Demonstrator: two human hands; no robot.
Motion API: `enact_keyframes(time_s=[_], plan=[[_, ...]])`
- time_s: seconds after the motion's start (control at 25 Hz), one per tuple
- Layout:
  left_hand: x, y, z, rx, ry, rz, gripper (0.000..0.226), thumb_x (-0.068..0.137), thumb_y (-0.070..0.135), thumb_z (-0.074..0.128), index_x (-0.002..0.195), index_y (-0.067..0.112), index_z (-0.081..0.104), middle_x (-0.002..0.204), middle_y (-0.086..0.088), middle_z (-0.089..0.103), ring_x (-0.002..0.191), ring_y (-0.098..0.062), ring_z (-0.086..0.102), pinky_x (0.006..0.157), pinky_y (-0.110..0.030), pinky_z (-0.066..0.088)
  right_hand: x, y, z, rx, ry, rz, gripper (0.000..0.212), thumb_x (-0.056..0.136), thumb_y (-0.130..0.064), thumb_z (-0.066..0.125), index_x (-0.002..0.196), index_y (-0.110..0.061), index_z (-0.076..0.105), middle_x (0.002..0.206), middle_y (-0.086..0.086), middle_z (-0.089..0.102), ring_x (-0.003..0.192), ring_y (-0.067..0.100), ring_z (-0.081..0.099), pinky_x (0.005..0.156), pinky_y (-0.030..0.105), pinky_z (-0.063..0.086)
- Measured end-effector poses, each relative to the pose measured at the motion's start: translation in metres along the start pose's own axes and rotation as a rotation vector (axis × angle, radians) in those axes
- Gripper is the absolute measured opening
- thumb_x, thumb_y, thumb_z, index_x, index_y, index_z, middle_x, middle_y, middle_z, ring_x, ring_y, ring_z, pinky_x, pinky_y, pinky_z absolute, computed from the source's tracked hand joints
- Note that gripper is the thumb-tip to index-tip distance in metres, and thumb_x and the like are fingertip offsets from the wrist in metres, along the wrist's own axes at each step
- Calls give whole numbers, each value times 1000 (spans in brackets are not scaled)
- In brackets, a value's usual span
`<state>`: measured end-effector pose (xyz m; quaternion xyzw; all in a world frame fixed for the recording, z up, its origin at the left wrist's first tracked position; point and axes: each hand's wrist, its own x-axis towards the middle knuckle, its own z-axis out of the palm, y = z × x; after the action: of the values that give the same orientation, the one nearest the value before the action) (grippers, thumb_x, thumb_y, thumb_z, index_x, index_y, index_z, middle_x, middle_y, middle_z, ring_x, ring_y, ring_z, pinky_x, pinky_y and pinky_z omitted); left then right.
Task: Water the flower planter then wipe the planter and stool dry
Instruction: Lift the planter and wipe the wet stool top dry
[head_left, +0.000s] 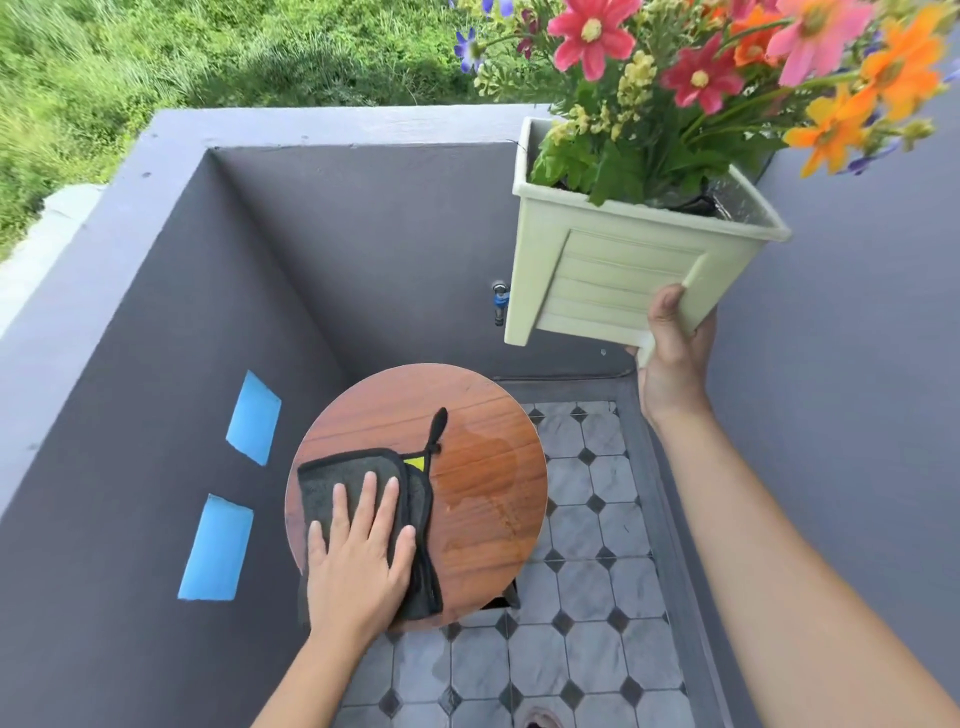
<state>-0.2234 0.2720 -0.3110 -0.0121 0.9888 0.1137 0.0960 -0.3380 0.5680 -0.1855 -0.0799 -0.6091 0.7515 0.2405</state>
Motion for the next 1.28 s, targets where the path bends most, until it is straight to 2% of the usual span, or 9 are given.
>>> enact_keyframes(time_s=[0.12,0.2,0.4,0.56,0.64,0.8,1.04,1.16,1.28], plan=[[-28,27,15,35,-27,190,60,88,52,28,145,31,29,152,10,28,144,-21,9,107,-45,17,2,1,0,23,7,-23,60,59,-68,72,105,-32,58,100,-21,67,100,-1,61,95,38,46],[-33,50,22,58,-36,305,55,91,50,31,143,34,33,150,12,33,144,-19,8,105,-44,18,2,0,1,28,6,-36,52,61,-68,70,99,-35,60,93,-26,68,95,-6,60,92,31,45],[-6,106,23,109,-129,494,54,96,51,12,138,34,42,143,11,48,136,-20,27,103,-43,22,4,0,-3,22,15,-46,58,62,-69,70,103,-30,55,95,-21,65,94,-6,60,87,21,46],[24,125,20,81,-164,502,46,94,48,27,132,37,52,138,13,53,132,-19,44,100,-45,44,5,3,-7,0,26,-43,58,63,-70,67,98,-26,52,88,-21,59,85,-6,57,83,16,44],[39,130,14,92,-156,463,50,90,50,30,135,39,47,143,13,47,135,-20,42,100,-47,45,7,5,-10,-19,18,-29,57,63,-72,67,88,-25,48,73,-25,57,74,-6,52,79,14,43],[72,131,8,45,-158,463,61,88,55,4,147,43,9,158,18,1,147,-15,-7,117,-44,0,7,7,-14,-27,5,-37,55,62,-72,67,84,-25,47,67,-25,55,70,-4,49,77,17,42],[111,125,-5,49,-137,377,54,97,51,16,148,41,4,159,15,-3,146,-15,-11,117,-44,-2,7,11,-13,-2,-28,-36,51,65,-68,69,89,-27,51,72,-22,54,76,0,50,87,30,41],[117,122,-8,45,-146,356,54,97,52,16,148,40,3,159,15,-4,147,-16,-10,117,-47,-1,6,14,-12,-5,-19,-74,44,64,-68,69,96,-38,61,83,-22,59,84,-1,55,91,33,43],[117,119,-8,36,-142,307,54,98,48,15,149,36,0,159,14,-5,147,-16,-10,117,-46,-1,6,14,-8,20,-30,-85,38,65,-68,69,97,-49,62,91,-14,57,93,9,52,100,55,41]])
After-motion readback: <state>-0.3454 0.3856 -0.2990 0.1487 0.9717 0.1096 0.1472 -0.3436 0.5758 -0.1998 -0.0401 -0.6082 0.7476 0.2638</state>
